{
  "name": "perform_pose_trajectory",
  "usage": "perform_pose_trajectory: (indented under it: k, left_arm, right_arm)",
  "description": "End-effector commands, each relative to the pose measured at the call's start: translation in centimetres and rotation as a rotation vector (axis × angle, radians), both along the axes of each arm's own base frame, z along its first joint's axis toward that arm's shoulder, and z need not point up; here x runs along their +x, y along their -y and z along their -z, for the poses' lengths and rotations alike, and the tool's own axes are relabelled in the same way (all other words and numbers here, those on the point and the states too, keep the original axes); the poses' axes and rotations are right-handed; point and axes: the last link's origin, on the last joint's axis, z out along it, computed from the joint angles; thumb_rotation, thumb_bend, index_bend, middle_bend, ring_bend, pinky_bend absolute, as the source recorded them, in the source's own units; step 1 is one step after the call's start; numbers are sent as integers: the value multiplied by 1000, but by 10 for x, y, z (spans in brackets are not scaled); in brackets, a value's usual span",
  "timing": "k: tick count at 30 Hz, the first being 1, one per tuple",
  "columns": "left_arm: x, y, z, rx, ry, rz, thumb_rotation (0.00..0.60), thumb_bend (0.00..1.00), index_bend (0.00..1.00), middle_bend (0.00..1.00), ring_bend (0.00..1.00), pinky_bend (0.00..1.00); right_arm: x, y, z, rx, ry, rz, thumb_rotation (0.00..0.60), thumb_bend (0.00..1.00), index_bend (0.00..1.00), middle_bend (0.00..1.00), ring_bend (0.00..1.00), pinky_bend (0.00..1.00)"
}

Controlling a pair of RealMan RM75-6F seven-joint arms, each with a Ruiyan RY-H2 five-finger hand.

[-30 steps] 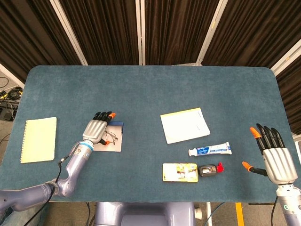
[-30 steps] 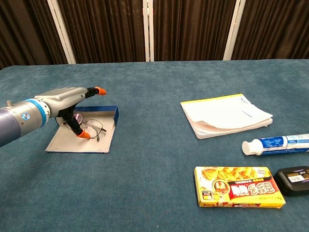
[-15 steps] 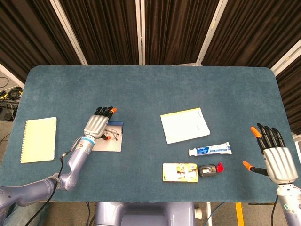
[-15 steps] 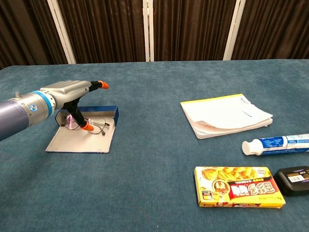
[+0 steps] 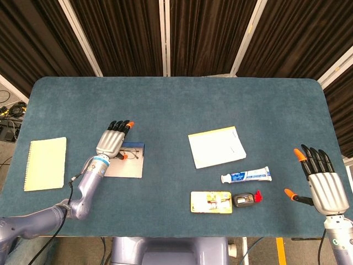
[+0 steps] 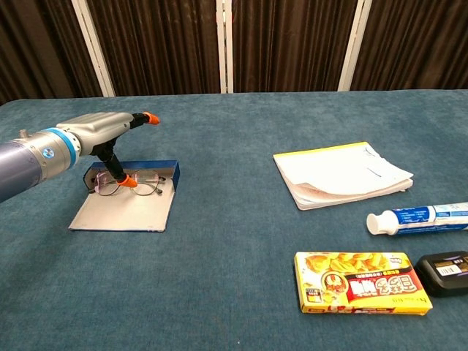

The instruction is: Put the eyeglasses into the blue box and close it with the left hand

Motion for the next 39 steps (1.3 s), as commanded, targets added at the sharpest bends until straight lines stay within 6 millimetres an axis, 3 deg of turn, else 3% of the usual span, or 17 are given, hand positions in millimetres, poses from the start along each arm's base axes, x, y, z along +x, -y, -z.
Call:
perform_pose_trajectory:
  k: [1,8,14,27,39]
  left_arm:
    - [-6,5,-8,-4,2,0,600,88,0,0,0,0]
    - [-18,6,-15,-3,-30,-27,600,89,0,0,0,0]
    - [-24,1,-9,-6,-29,-47,600,89,0,0,0,0]
    - [-16,-16,1,22,-18,-39,600,91,0,0,0,0]
    - [-18,-16,-1,34,-5,-38,600,93,0,0,0,0]
  right_arm:
    - [0,0,0,0,1,-1,600,0,0,0,0,0]
    - [1,-1,1,5,-2,-4,600,0,0,0,0,0]
    - [1,-1,1,2,-3,-3,600,0,0,0,0,0]
    - [-3,2,1,3,-3,14,600,0,0,0,0,0]
    - [-3,2,1,3,-4,16,600,0,0,0,0,0]
